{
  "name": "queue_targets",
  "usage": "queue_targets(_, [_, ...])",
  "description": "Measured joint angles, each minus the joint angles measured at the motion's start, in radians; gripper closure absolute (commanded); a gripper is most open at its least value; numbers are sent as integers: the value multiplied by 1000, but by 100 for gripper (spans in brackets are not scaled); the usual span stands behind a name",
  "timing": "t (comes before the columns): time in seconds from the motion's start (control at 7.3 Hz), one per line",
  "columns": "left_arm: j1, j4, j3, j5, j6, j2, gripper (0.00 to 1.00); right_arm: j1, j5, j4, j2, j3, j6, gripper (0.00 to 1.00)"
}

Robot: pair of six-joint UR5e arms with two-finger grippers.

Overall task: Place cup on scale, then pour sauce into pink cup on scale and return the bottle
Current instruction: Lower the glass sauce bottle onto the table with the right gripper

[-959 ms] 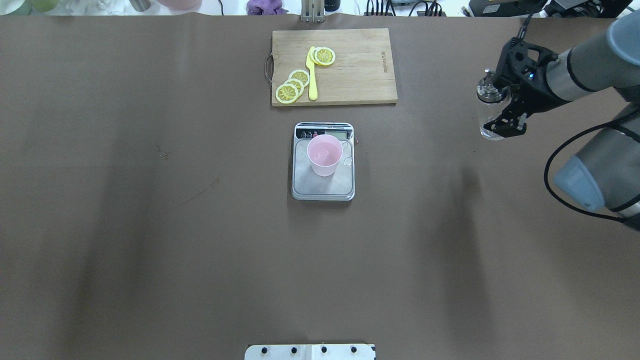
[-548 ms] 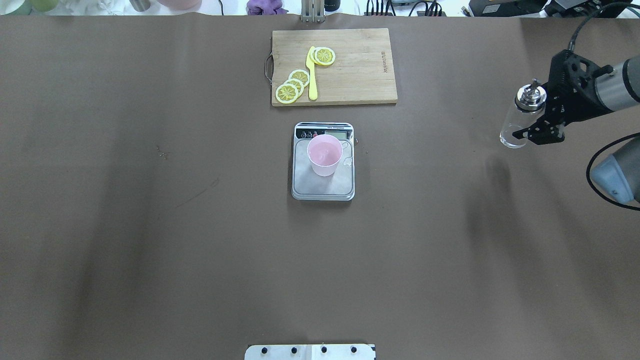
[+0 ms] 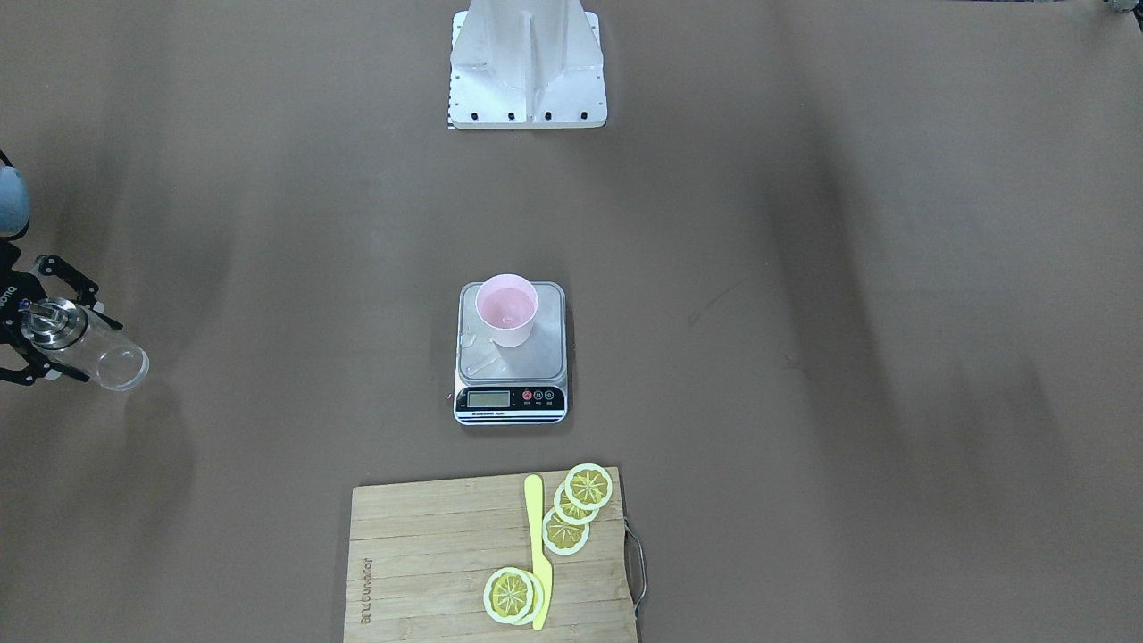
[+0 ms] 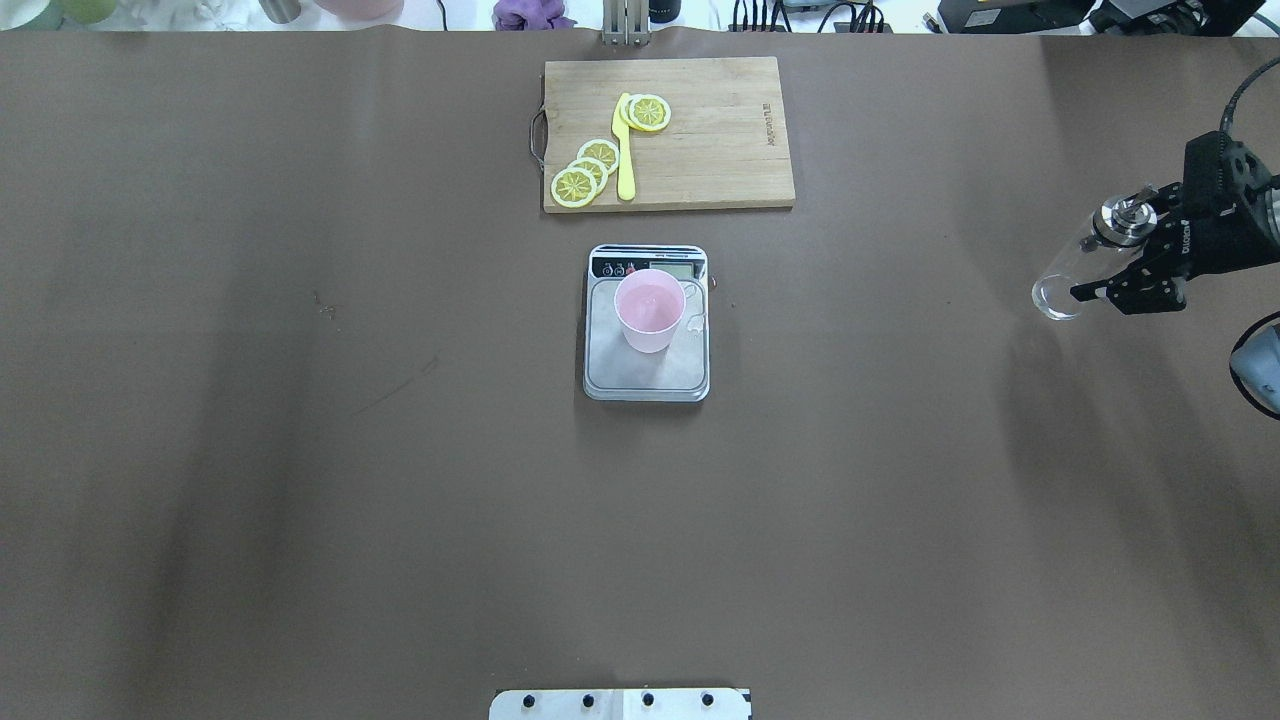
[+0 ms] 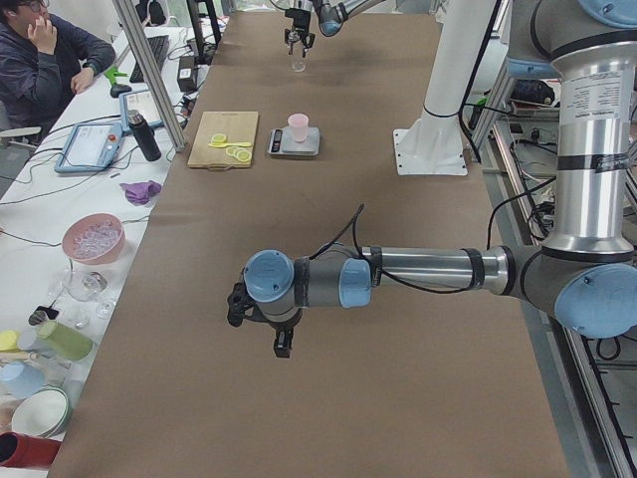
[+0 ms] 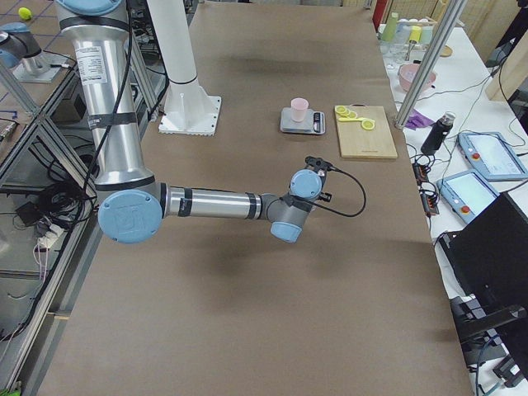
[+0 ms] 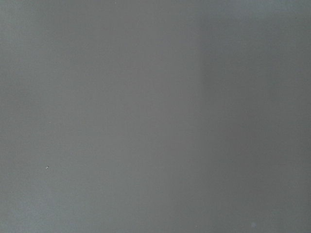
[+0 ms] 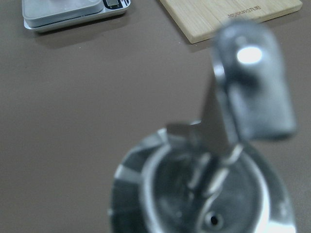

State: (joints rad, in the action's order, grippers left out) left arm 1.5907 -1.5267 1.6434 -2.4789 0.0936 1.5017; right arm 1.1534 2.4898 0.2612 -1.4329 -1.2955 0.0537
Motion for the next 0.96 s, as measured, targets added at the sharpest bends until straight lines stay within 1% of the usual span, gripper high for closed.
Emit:
queue_targets(0.14, [0,-1,10,0,0,-10,2,0,1,-68,4,27,-47,100])
queue_targets(0.27, [0,-1,18,0,0,-17,2,-2,2,-101,11,38,-79,100])
queue_targets(0.68, [0,0,23,0,0,-22,2,-27,-13,-118,40,47,-102,100])
queue_targets(0.96, [-1,0,22,0,0,-22,2,-65,-50,-119,51,52,-103,100])
